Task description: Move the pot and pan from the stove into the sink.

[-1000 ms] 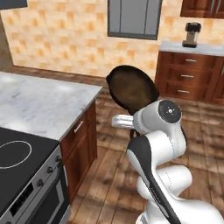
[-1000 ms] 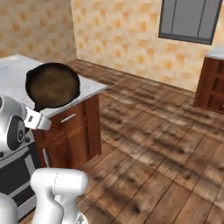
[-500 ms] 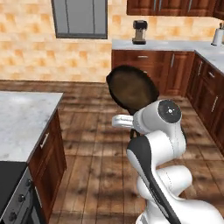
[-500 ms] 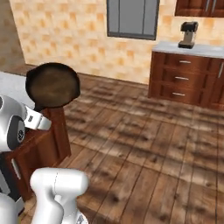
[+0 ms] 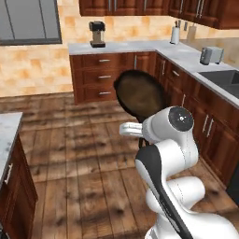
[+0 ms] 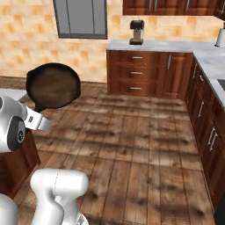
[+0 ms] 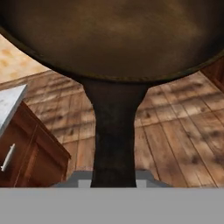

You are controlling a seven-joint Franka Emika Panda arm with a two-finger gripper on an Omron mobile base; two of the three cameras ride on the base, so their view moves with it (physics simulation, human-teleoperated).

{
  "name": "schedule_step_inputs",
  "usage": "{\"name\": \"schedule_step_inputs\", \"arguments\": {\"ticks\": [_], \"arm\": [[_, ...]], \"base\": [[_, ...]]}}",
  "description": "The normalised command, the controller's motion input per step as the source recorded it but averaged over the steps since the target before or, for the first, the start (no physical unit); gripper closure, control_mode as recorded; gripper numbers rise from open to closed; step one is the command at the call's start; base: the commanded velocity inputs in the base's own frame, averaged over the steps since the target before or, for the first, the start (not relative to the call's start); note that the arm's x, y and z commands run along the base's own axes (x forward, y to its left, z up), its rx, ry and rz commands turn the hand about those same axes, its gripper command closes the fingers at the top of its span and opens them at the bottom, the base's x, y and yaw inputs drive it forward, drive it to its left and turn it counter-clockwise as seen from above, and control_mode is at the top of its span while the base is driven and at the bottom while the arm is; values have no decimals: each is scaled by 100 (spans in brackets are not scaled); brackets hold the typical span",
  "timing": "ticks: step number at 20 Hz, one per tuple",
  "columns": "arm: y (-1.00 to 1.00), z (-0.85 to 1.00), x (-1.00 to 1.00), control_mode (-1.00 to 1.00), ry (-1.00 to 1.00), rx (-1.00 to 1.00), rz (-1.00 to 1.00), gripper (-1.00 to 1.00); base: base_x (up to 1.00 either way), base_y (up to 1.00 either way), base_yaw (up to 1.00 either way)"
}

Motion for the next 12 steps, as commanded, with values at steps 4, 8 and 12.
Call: {"name": "schedule_step_inputs", "arguments": {"ticks": [4,8,12], "arm": [[0,0,0,100,0,0,0,100],[0,0,0,100,0,0,0,100],[0,0,0,100,0,0,0,100]], "base": [[0,-22,-45],[-4,-21,-37],[0,0,-3]]}}
